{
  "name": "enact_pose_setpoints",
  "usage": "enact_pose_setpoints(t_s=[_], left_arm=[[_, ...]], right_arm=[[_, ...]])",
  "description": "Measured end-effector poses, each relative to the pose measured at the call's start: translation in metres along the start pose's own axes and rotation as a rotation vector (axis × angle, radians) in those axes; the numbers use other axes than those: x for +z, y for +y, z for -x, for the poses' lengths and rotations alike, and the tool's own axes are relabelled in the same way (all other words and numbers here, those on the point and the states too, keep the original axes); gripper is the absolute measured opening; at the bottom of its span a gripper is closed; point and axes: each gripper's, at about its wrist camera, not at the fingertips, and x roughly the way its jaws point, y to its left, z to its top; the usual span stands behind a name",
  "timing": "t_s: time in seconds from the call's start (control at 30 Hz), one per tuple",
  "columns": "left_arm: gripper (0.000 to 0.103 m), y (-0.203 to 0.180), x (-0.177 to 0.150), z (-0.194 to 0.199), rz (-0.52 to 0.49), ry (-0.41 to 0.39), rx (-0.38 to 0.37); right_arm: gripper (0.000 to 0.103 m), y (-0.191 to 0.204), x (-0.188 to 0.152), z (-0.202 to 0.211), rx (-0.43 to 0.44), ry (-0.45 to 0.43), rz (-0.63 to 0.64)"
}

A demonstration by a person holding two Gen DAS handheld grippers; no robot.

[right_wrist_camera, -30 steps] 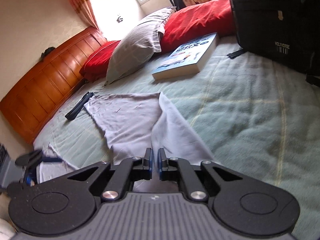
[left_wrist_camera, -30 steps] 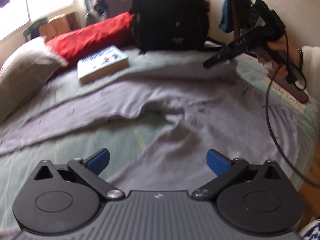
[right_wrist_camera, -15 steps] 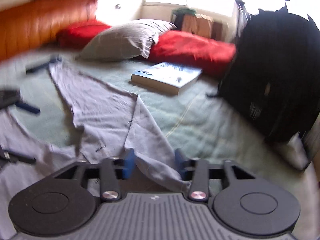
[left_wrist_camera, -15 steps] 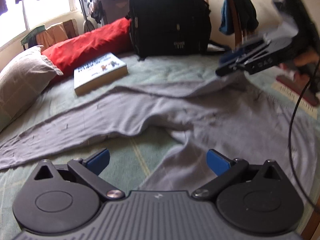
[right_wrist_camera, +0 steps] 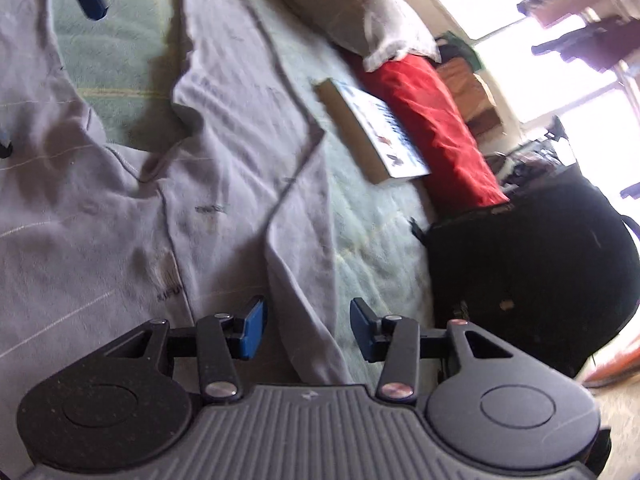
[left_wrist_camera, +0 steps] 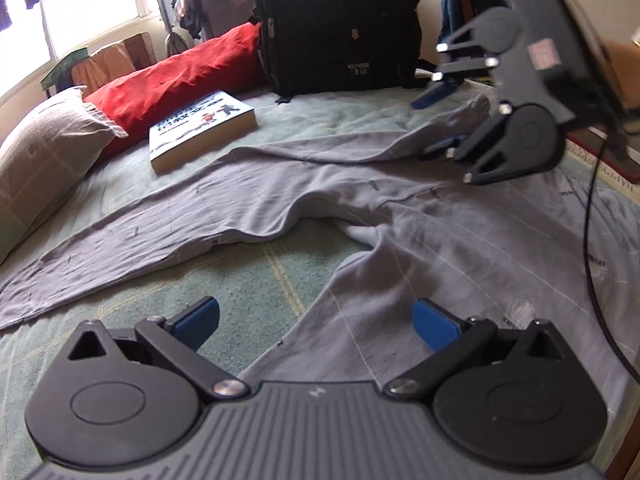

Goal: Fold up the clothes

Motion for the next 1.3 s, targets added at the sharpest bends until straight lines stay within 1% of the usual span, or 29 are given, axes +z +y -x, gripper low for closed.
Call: enact_pose_setpoints(t_s=[0.03, 0.1, 0.17, 0.2, 0.27, 0.33, 0.43, 0.57, 0.67, 0.83, 1.0, 1.07, 1.1, 1.17, 1.27, 1.3], left_arm=[[0.102, -0.001, 0.0, 0.0, -0.005, 0.0, -0.001], [0.102, -0.002, 0.001, -0.002, -0.013, 0.002, 0.002], [0.102, -0.003, 0.001, -0.003, -0.024, 0.004, 0.009], [0.102, -0.003, 0.0, -0.004, -0.028, 0.003, 0.011], [0.102, -0.004, 0.0, -0.005, -0.032, 0.003, 0.006], [0.102, -0.004, -0.001, -0.006, -0.032, 0.003, 0.004], [0.102, -0.005, -0.001, -0.005, -0.043, 0.001, 0.005], [0.102, -0.006, 0.002, -0.002, -0.097, -0.005, 0.028], [0.102, -0.009, 0.007, -0.001, -0.182, -0.023, 0.077], [0.102, -0.009, 0.032, -0.01, -0.357, -0.1, 0.2], [0.102, -0.005, 0.068, -0.041, -0.497, -0.227, 0.244], [0.102, -0.009, 0.075, -0.057, -0.573, -0.247, 0.199], [0.102, -0.012, 0.076, -0.065, -0.623, -0.257, 0.19], [0.102, -0.02, 0.076, -0.086, -0.721, -0.248, 0.195], [0.102, -0.027, 0.075, -0.115, -0.776, -0.213, 0.222], [0.102, -0.028, 0.074, -0.12, -0.787, -0.22, 0.224]], right_arm=[[0.049, 0.002, 0.003, -0.003, 0.006, 0.006, 0.018], [0.038, 0.007, 0.007, -0.011, 0.01, 0.022, 0.055], [0.024, 0.013, 0.01, -0.018, 0.011, 0.038, 0.09], [0.021, 0.016, 0.011, -0.021, 0.013, 0.045, 0.105], [0.011, 0.023, 0.011, -0.024, 0.017, 0.055, 0.128], [0.006, 0.03, 0.01, -0.024, 0.007, 0.06, 0.161], [0.005, 0.031, 0.009, -0.017, -0.001, 0.055, 0.169], [0.005, 0.022, 0.009, 0.0, 0.006, 0.04, 0.148], [0.005, 0.016, 0.01, 0.012, 0.016, 0.025, 0.149], [0.005, 0.01, 0.012, 0.02, 0.023, 0.012, 0.132], [0.005, 0.004, 0.011, 0.019, 0.035, 0.009, 0.106], [0.005, 0.002, 0.01, 0.018, 0.04, 0.009, 0.097], [0.005, 0.001, 0.01, 0.018, 0.042, 0.008, 0.092], [0.005, -0.003, 0.01, 0.018, 0.049, 0.005, 0.076], [0.005, -0.006, 0.009, 0.02, 0.062, 0.0, 0.057], [0.005, -0.005, 0.009, 0.02, 0.066, -0.001, 0.055]])
